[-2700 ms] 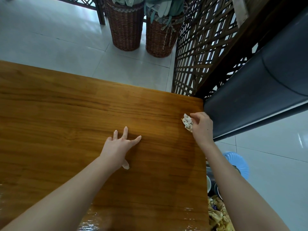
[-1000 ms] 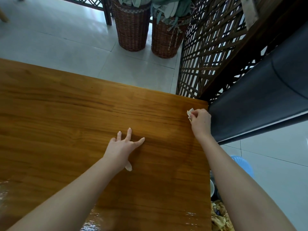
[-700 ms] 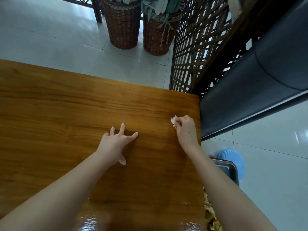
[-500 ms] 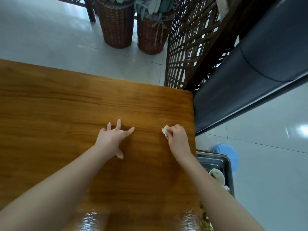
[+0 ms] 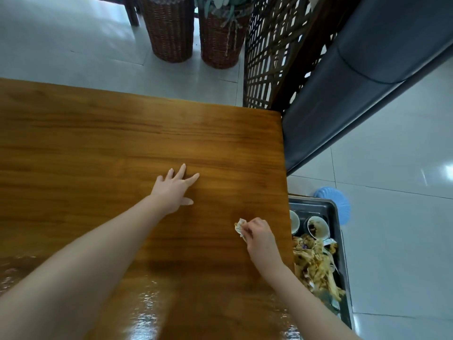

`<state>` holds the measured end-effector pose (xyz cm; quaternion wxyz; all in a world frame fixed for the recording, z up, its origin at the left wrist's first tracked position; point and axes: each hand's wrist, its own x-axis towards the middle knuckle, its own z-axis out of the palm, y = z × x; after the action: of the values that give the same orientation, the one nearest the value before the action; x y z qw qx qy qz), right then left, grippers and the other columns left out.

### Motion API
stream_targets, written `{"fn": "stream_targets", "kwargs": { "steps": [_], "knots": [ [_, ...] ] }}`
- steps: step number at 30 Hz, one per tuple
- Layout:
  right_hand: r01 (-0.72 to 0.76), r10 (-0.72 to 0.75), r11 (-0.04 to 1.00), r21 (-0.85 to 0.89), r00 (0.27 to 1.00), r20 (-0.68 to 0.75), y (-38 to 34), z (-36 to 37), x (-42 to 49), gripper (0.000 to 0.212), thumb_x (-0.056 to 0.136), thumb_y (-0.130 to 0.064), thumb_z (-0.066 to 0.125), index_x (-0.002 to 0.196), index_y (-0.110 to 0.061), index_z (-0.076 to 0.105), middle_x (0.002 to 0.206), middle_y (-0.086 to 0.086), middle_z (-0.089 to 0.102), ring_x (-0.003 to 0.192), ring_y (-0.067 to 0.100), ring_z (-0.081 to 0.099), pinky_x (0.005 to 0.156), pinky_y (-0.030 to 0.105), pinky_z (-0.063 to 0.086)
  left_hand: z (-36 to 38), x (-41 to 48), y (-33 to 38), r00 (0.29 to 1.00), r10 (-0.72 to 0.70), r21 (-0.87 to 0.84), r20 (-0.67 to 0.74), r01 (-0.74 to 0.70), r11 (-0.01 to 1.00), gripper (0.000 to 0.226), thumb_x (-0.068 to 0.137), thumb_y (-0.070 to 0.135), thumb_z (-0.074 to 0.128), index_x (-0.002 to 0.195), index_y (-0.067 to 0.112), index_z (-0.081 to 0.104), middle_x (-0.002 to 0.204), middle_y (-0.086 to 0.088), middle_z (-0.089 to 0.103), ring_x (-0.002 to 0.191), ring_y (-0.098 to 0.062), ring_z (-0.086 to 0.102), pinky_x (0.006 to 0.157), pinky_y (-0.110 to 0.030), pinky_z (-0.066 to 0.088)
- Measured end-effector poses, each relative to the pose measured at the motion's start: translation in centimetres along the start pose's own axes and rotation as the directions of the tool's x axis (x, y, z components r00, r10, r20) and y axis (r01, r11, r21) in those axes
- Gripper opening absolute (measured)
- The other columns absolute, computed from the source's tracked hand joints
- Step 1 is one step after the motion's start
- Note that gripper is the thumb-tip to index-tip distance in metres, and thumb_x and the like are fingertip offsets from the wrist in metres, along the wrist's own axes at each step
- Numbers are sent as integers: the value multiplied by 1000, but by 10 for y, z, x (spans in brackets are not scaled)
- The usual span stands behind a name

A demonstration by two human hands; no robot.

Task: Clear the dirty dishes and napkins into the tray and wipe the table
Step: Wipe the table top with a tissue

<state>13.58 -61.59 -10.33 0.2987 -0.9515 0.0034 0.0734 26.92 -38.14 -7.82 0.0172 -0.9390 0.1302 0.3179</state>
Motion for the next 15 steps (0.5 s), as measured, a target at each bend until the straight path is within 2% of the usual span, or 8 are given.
{"fn": "stream_targets", "kwargs": {
  "steps": [3, 8, 11, 15],
  "knots": [
    [-1, 1, 1000, -5, 1000, 14, -2, 2, -18, 15, 92, -5, 57, 101, -7, 69, 91, 2, 61, 85, 11, 50, 75, 20, 43, 20, -24, -1, 998, 54, 81, -30, -51, 995, 79, 95, 49, 48, 152, 38, -6, 161, -6, -12, 148, -36, -2, 116, -51, 14],
    [-18, 18, 1000, 12, 1000, 7, -4, 1, -36, 15, 92, -2, 56, 97, -7, 69, 88, 1, 59, 84, 13, 51, 73, 19, 43, 50, -62, 6, 999, 33, -37, -31, -34, 999, 80, 94, 50, 49, 152, 40, -6, 162, -5, -11, 148, -33, -1, 117, -50, 16],
    [-106, 110, 993, 49, 992, -68, -1, -7, -36, 13, 91, -4, 57, 91, -8, 70, 83, -4, 55, 80, 9, 49, 68, 14, 37, 64, -85, 7, 999, -2, -78, -52, -2, 997, 80, 93, 49, 51, 152, 40, -3, 162, -5, -8, 148, -32, 1, 117, -49, 16],
    [-222, 229, 973, 66, 964, -133, 11, -17, -38, 13, 91, -6, 59, 91, -6, 71, 86, 0, 58, 84, 16, 53, 75, 23, 39, 82, -114, 9, 999, -32, -93, -40, 29, 995, 80, 94, 50, 50, 152, 39, -3, 162, -5, -8, 148, -32, 0, 117, -48, 15]
  ]
}}
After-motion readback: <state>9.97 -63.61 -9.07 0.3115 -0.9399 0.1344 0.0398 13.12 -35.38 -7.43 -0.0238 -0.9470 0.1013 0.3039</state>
